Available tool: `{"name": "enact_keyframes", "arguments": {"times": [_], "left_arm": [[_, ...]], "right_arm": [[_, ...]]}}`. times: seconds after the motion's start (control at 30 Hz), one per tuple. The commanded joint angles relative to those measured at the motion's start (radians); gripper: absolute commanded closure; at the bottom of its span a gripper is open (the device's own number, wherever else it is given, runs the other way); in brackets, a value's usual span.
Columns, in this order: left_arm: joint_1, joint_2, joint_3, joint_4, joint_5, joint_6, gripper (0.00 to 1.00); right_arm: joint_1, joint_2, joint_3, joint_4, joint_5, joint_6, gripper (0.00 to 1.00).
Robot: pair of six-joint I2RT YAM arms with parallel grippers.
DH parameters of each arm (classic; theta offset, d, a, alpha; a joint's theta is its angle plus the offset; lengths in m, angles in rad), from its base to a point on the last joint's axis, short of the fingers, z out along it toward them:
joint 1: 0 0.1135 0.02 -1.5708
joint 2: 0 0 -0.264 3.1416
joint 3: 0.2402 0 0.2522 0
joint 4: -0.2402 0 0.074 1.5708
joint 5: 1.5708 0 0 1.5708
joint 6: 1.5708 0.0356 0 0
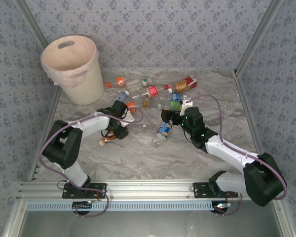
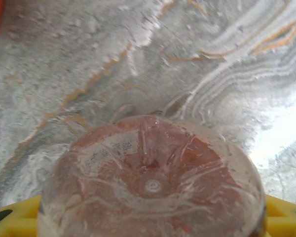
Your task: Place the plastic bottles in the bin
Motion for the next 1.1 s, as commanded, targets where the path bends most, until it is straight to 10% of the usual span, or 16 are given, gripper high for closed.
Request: {"name": "enact_keyframes", "arguments": {"times": [0.0,1.07], "left_arm": [[0.012,0.008,0.037,0.014,0.011,-0.038,0.47],[0.112,-0.285,-0.050,0.398,0.281,-0.268,0.48]], "right_arm": [[-0.005,0.000,0.013,0.006,-0.004,-0.007,0.00],[0.000,0.073,0.078,0.036,-0.037,-0.023,0.00]]}}
